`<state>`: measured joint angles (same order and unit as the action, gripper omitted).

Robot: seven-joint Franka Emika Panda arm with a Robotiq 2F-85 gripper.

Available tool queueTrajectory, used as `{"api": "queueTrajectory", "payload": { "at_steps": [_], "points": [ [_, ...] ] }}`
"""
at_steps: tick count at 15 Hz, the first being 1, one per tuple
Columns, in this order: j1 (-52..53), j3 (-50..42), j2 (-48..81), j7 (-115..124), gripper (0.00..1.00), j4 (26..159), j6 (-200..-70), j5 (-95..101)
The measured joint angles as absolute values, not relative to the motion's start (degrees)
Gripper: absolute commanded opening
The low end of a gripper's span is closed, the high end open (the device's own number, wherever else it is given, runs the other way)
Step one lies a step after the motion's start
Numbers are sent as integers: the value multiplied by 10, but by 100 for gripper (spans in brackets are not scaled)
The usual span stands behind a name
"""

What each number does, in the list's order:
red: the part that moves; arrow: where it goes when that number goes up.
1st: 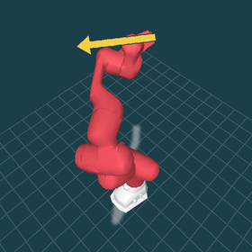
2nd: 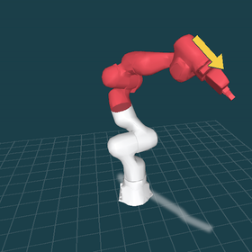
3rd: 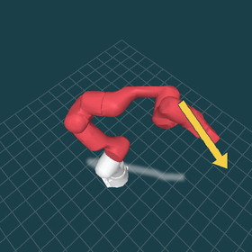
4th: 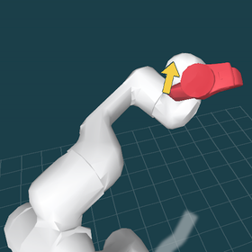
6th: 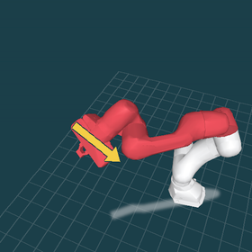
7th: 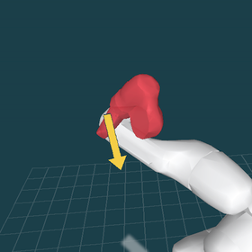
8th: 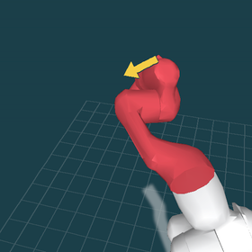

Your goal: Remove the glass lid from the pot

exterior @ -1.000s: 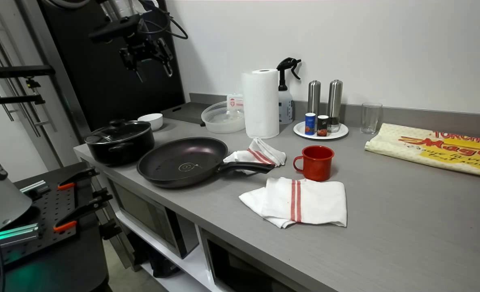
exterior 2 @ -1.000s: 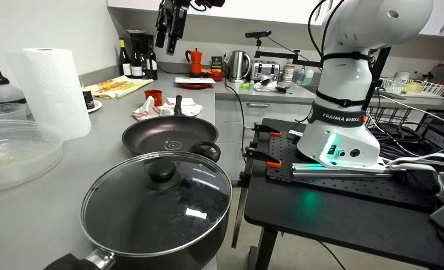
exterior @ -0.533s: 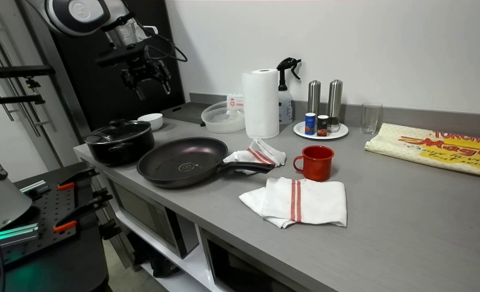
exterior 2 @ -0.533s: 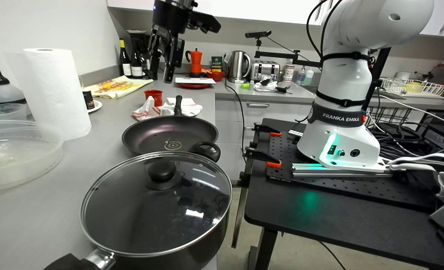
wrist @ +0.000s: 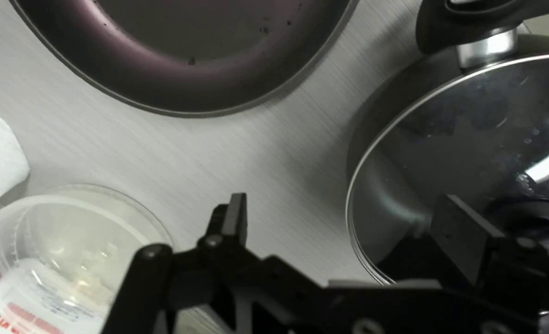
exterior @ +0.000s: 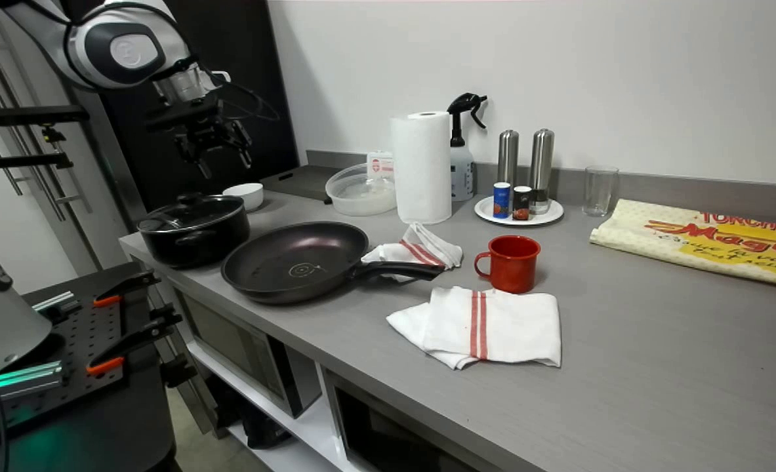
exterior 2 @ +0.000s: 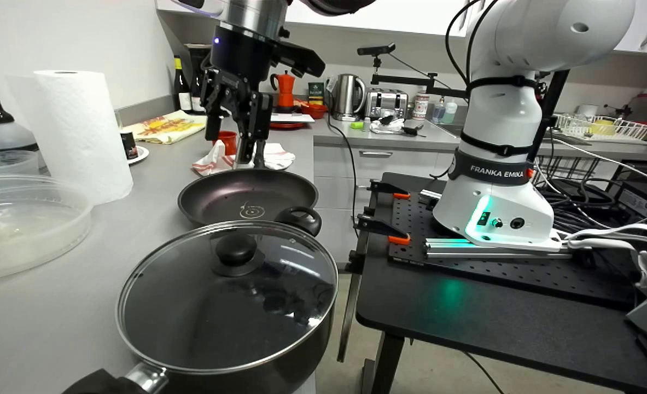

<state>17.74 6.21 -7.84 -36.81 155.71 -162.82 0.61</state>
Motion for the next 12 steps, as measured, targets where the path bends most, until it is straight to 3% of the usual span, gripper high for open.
{"api": "queueTrajectory", "payload": {
  "at_steps": [12],
  "points": [
    [188,147,2,-285,100,1504,-1631,23]
  ]
}}
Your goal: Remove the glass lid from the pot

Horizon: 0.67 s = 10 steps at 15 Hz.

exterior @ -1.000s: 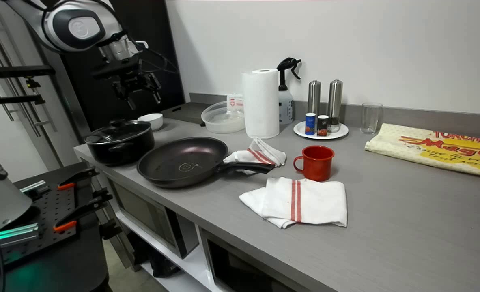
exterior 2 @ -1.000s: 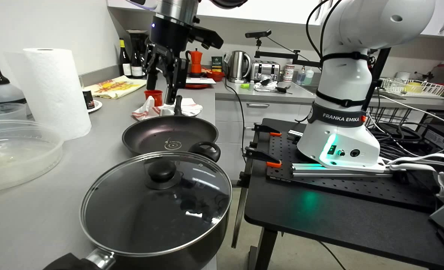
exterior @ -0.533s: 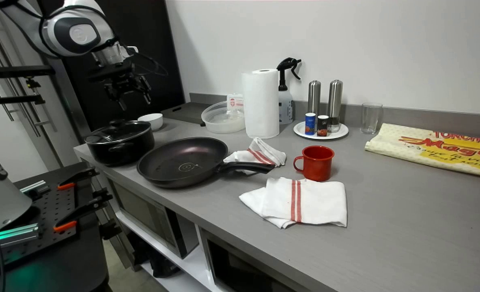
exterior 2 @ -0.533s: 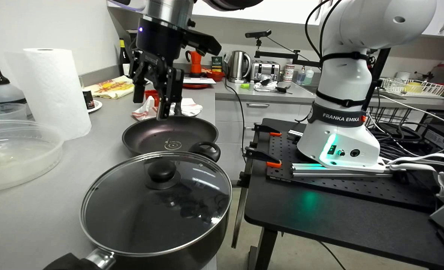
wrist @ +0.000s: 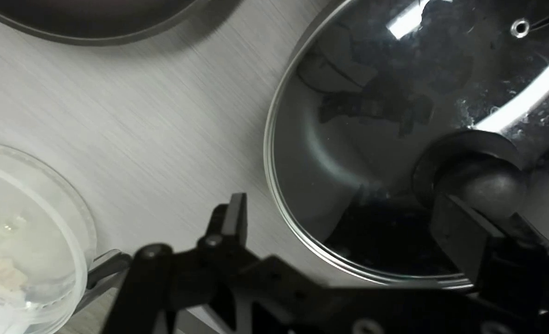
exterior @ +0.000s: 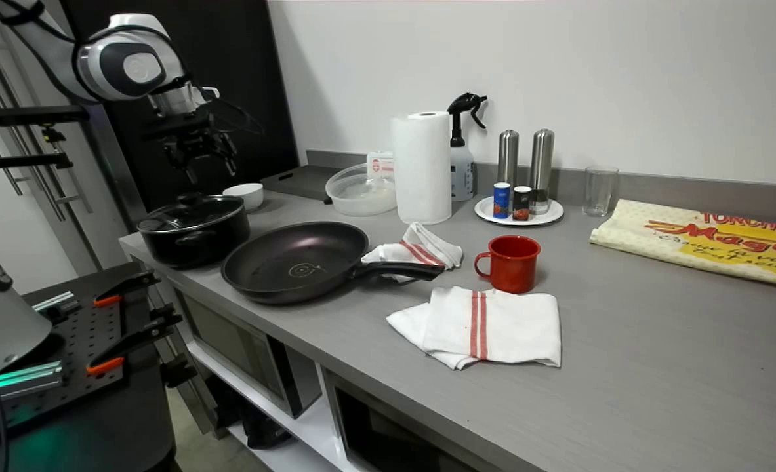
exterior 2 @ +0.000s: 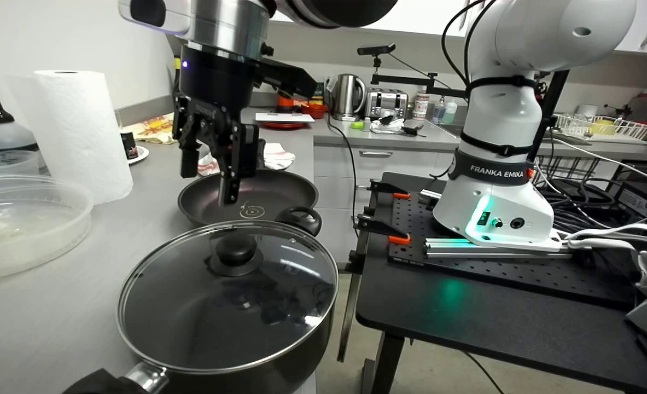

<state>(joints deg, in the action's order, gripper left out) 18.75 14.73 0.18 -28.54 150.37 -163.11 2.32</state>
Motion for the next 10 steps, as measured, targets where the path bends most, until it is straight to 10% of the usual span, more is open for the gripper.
{"api": "queueTrajectory", "payload": {
  "at_steps": [10],
  "points": [
    [192,192,18,-210,100,1501,-1635,40]
  ]
}}
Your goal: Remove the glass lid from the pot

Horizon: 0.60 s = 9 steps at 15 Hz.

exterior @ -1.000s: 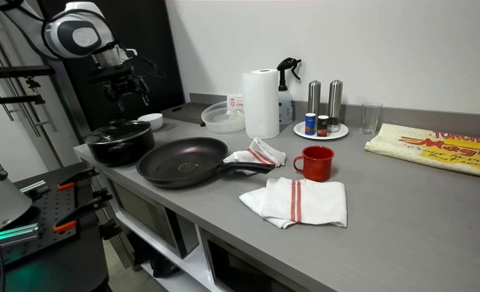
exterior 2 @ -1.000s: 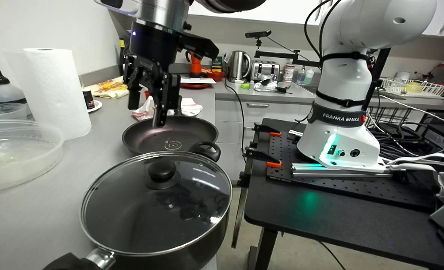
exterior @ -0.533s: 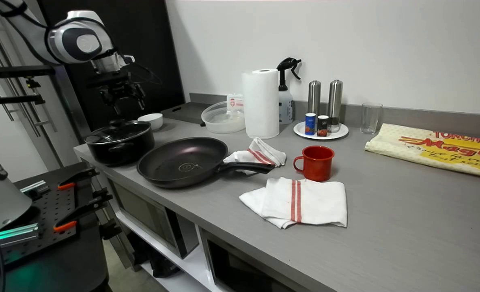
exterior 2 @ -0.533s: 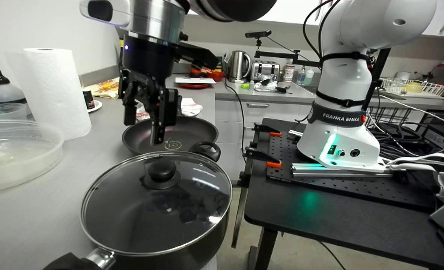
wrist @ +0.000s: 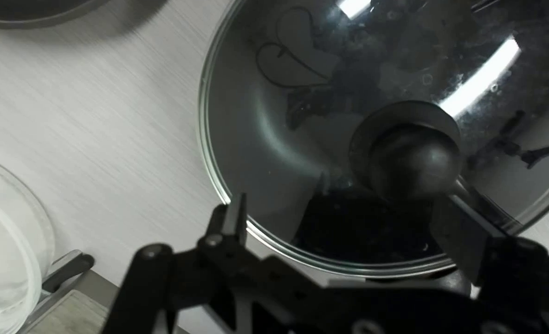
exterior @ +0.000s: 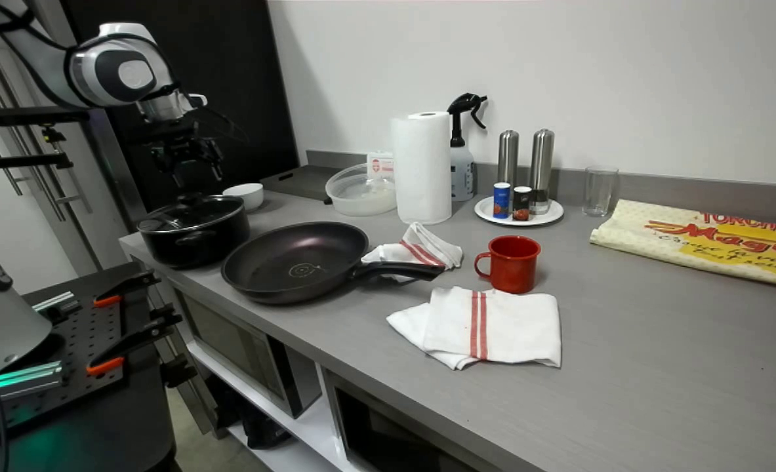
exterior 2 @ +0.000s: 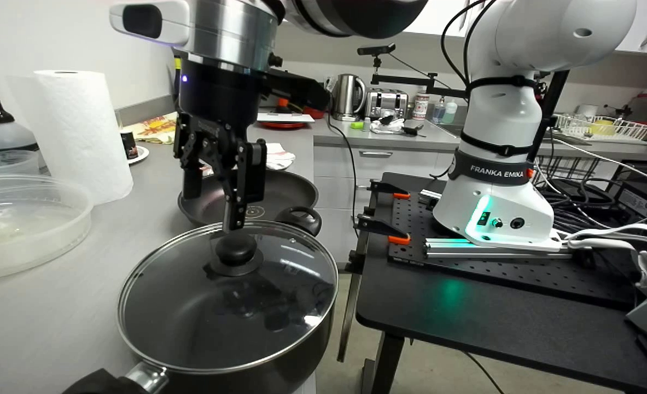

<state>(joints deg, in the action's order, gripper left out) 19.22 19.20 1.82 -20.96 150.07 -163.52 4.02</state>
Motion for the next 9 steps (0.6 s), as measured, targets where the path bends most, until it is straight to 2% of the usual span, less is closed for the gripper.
{"api": "queueTrajectory", "payload": {
  "at_steps": [9],
  "points": [
    [197,203,28,-169,100,1511,-1643,40]
  ]
}}
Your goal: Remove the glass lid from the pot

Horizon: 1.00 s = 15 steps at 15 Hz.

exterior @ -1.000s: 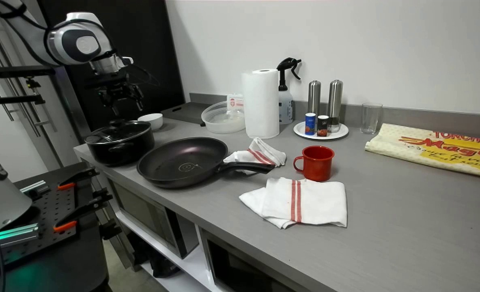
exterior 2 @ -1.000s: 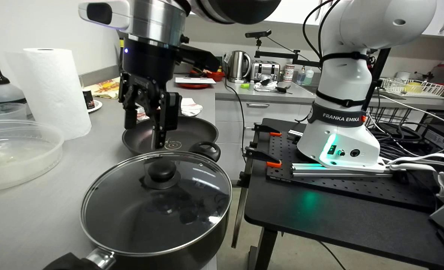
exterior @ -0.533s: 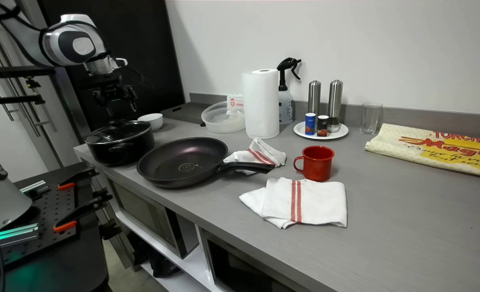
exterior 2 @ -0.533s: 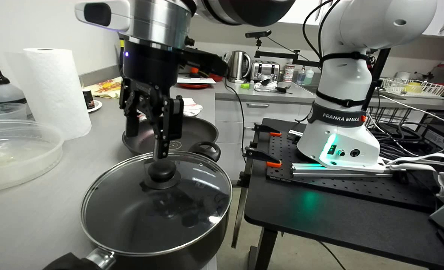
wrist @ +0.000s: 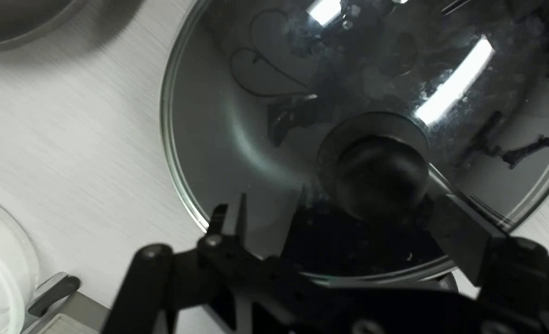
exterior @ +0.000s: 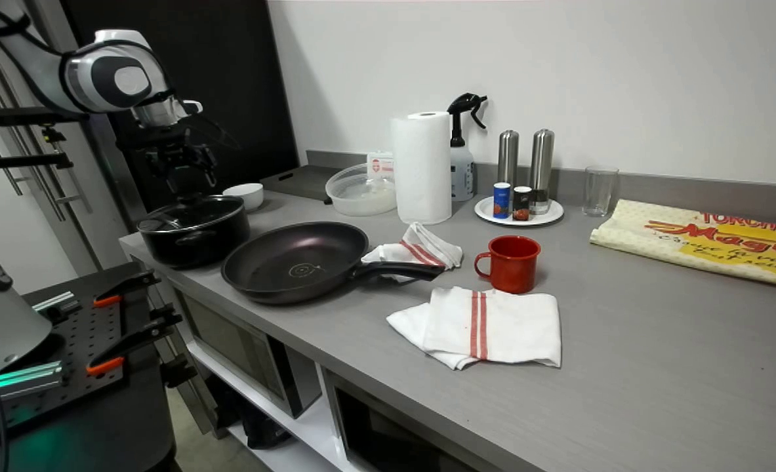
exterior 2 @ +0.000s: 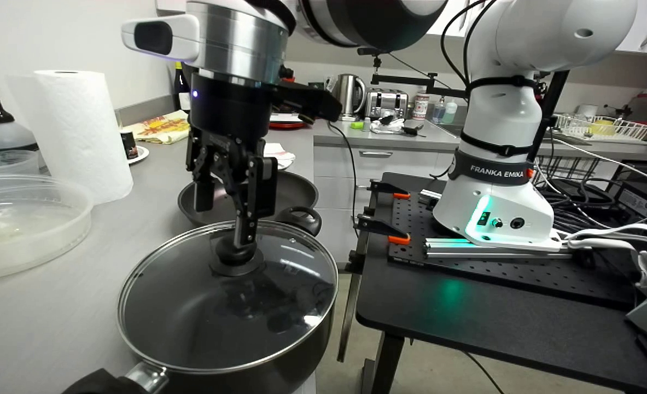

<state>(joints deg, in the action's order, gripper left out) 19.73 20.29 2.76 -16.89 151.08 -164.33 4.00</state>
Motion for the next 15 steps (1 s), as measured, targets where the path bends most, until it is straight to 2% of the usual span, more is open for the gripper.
{"api": "queueTrajectory", "payload": {
  "at_steps": [13,14,15],
  "points": [
    [205,212,55,-125,100,1512,-1651,41],
    [205,212,57,-123,75,1512,-1653,41],
    [205,212,60,-122,72,1512,-1654,41]
  ]
}}
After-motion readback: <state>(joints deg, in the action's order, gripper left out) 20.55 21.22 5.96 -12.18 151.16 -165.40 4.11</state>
